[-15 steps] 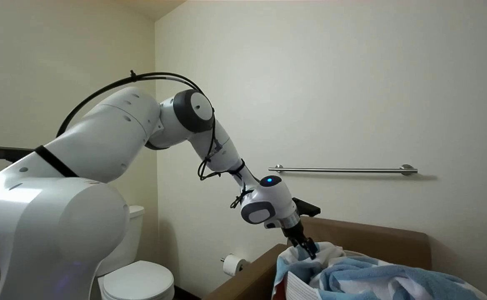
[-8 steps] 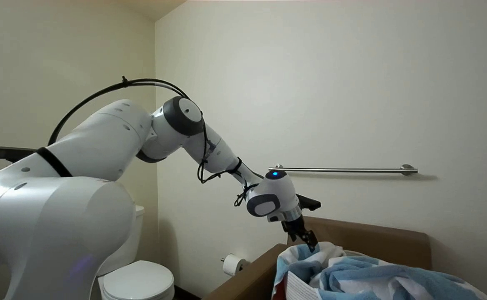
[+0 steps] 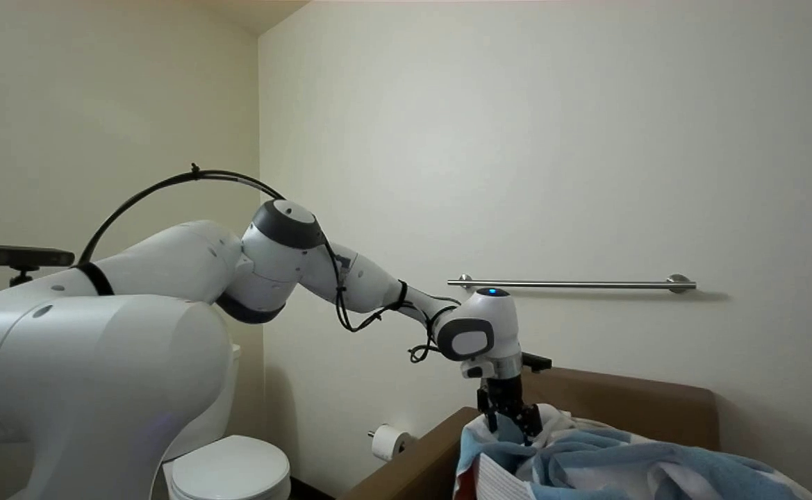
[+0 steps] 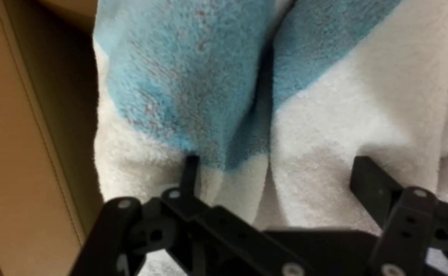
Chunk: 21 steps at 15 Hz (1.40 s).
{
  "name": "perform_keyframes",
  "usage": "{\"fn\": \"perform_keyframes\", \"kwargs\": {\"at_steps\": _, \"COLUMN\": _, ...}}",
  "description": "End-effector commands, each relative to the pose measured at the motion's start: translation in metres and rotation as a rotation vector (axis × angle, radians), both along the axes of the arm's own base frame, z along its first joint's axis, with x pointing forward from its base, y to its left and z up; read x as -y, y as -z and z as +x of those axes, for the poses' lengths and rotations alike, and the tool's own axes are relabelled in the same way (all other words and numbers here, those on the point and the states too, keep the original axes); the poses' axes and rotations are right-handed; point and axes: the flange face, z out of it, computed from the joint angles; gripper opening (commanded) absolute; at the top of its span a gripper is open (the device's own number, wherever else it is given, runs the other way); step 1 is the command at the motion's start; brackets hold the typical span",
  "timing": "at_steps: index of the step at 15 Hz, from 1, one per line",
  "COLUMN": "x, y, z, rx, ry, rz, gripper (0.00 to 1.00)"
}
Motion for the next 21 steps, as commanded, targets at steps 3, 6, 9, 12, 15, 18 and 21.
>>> {"fn": "perform_keyframes", "kwargs": {"at_steps": 3, "x": -0.037, "y": -0.050, "z": 0.040, "rx": 0.027, "ry": -0.152, "rz": 0.063, "gripper": 1.00}}
{"fn": "perform_keyframes", "kwargs": {"at_steps": 6, "x": -0.046, "y": -0.048, "z": 0.054, "rx": -0.068, "ry": -0.219, "rz": 0.128, "gripper": 1.00}}
{"fn": "perform_keyframes", "kwargs": {"at_steps": 9, "x": -0.040, "y": -0.031, "z": 0.054, "rx": -0.161, "ry": -0.237, "rz": 0.183, "gripper": 1.00}}
{"fn": "perform_keyframes", "kwargs": {"at_steps": 12, "x": -0.028, "y": -0.008, "z": 0.051, "rx": -0.246, "ry": -0.245, "rz": 0.197, "gripper": 1.00}}
{"fn": "perform_keyframes", "kwargs": {"at_steps": 15, "x": -0.026, "y": 0.008, "z": 0.052, "rx": -0.299, "ry": -0.266, "rz": 0.201, "gripper": 1.00}}
{"fn": "perform_keyframes", "kwargs": {"at_steps": 18, "x": -0.029, "y": 0.014, "z": 0.060, "rx": -0.314, "ry": -0.298, "rz": 0.199, "gripper": 0.67}}
{"fn": "perform_keyframes", "kwargs": {"at_steps": 21, "x": -0.029, "y": 0.013, "z": 0.066, "rx": -0.306, "ry": -0.315, "rz": 0.204, "gripper": 0.45}}
